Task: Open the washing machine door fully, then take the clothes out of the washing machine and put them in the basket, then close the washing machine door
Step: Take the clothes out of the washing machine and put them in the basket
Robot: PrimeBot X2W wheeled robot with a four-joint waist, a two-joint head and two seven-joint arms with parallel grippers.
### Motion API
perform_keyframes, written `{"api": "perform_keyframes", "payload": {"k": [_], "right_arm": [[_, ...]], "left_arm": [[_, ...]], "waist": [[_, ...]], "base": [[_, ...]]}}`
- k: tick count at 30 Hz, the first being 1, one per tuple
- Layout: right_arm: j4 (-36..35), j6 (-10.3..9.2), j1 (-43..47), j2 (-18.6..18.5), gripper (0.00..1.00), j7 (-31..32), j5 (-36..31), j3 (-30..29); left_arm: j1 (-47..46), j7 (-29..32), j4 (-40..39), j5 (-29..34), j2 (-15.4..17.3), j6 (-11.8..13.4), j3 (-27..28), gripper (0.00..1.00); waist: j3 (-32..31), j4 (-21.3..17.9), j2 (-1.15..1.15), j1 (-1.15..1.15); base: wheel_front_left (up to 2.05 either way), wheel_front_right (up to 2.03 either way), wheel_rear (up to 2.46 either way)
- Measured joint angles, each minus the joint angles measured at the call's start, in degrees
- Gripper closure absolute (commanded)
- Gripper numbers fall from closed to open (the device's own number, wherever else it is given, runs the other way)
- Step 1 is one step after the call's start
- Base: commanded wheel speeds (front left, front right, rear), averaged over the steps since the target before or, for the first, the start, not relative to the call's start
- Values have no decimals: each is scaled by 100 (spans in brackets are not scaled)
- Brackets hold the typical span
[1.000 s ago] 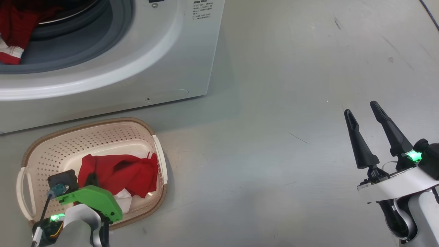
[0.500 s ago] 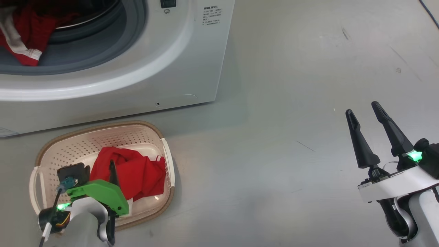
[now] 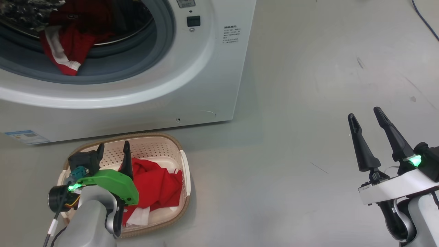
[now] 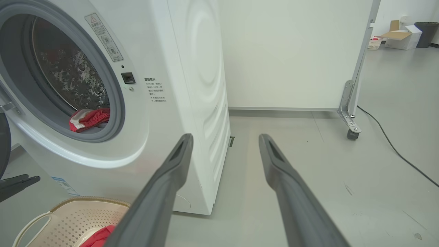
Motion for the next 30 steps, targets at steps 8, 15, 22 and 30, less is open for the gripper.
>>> {"api": "perform_keyframes", "payload": {"k": [8,15,22,30], "right_arm": [[41,0,204,78,0,0,-96,-64],[49,0,421,146,0,0,-118,-156],[67,0,538,219,0,0,-212,-126],[116,0,705,328,0,0,-269,29]], "left_arm": [[4,-2,-389,194,-3,-94,-298,0],[31,-3,-1076,276,-2,-115,-339,0],[352,-3,-1608,422,-1,-114,-414,0],[940,-3,-2091,509,3,-4,-413,0]], "waist": [[-406,318,0,0],[-705,637,0,0],[-990,883,0,0],[-1301,1003,0,0]], "base": [[0,0,0],[0,0,0],[0,0,0],[0,0,0]]}}
